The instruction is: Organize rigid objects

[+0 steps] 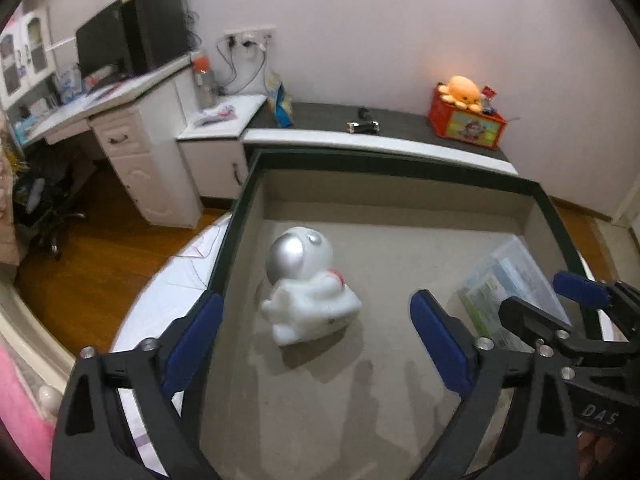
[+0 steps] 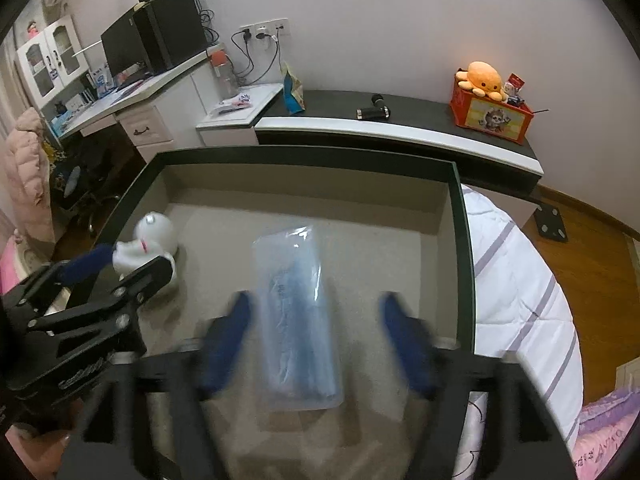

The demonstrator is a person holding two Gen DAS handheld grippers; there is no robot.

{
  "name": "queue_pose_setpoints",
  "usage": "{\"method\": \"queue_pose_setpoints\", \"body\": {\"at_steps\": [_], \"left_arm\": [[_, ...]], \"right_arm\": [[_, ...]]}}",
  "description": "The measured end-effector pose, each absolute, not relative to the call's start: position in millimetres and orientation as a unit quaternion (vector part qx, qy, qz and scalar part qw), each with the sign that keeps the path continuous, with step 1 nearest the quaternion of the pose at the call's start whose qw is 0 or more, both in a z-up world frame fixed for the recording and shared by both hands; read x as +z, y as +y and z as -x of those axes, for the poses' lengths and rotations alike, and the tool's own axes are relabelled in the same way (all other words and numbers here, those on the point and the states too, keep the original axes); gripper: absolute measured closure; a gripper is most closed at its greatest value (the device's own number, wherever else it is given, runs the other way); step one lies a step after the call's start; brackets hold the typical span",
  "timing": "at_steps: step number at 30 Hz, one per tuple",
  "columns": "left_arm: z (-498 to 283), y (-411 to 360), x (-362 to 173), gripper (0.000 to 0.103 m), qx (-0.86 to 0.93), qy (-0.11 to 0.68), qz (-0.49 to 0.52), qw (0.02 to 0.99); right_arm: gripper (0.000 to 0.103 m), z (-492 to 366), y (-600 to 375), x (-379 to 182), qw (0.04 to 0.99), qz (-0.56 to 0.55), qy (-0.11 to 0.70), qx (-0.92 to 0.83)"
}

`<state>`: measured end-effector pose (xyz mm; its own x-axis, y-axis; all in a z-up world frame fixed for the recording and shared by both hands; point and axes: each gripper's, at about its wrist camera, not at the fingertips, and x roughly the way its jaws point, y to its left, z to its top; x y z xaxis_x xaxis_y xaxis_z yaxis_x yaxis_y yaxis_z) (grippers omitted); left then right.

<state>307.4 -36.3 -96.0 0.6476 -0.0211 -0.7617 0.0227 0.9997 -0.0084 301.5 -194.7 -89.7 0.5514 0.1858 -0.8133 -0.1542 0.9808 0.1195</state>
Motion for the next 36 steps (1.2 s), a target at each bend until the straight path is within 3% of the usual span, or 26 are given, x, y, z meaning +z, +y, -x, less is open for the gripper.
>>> {"method": "queue_pose_setpoints", "body": {"at_steps": [6, 11, 16, 28, 30, 32, 36], "left_arm": [[-297, -38, -90, 0.000, -0.006, 0.437, -0.004, 0.899], [-263, -53, -65, 0.000, 0.013, 0.374, -0.072, 0.925], [-222, -47, -37, 0.000, -0.014, 0.331, -0.048, 0.942], [-122, -32, 4, 0.000, 0.002, 0.316, -0.018, 0.949], [-106, -28, 9, 0.000, 0.004, 0.310, -0.013, 0.951], [-89, -24, 17, 0.000, 0.007, 0.305, -0.006, 0.952], [-61, -17, 27, 0.000, 0.009, 0.301, 0.010, 0.953]], "right_arm": [[0.019, -293, -203, -74, 0.889, -0.034, 0.449, 0.089], [0.018, -273, -212, -55, 0.898, -0.058, 0.426, 0.091], [0.018, -236, -217, -33, 0.911, -0.071, 0.396, 0.095], [0.017, -112, -217, 23, 0.942, -0.079, 0.309, 0.106], [0.013, -90, -218, 31, 0.947, -0.081, 0.293, 0.107], [0.000, -72, -220, 38, 0.951, -0.086, 0.279, 0.105], [0.000, -39, -225, 50, 0.956, -0.089, 0.258, 0.105]]}}
